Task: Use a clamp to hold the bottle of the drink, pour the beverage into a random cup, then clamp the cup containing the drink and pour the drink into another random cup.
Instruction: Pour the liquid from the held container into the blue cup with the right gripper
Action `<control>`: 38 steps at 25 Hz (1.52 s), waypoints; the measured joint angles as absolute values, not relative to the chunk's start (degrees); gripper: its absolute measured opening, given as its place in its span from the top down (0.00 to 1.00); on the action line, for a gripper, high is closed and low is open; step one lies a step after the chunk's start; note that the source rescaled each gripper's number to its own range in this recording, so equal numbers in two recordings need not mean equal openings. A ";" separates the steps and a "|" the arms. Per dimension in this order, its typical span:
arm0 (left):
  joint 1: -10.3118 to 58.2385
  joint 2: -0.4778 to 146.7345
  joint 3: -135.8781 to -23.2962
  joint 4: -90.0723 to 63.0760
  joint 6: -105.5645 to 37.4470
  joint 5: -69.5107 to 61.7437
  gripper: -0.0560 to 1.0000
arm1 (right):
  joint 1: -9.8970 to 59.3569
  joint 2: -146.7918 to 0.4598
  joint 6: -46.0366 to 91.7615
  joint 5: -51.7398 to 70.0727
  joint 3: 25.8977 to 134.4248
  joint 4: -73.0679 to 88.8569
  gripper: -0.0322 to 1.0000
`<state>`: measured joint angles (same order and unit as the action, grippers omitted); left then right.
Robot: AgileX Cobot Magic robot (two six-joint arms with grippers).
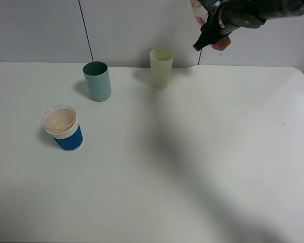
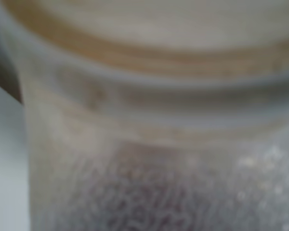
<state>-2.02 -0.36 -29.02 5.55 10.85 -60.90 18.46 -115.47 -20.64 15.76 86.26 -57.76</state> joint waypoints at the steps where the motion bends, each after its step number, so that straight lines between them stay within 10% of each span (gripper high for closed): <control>1: -2.02 -0.36 -29.02 5.55 10.85 -60.90 0.36 | 18.46 -115.54 -20.59 15.76 86.43 -57.76 0.95; 38: -2.02 -0.36 -29.02 5.55 10.85 -60.90 0.36 | 26.30 -115.61 -20.45 15.77 86.43 -55.83 0.95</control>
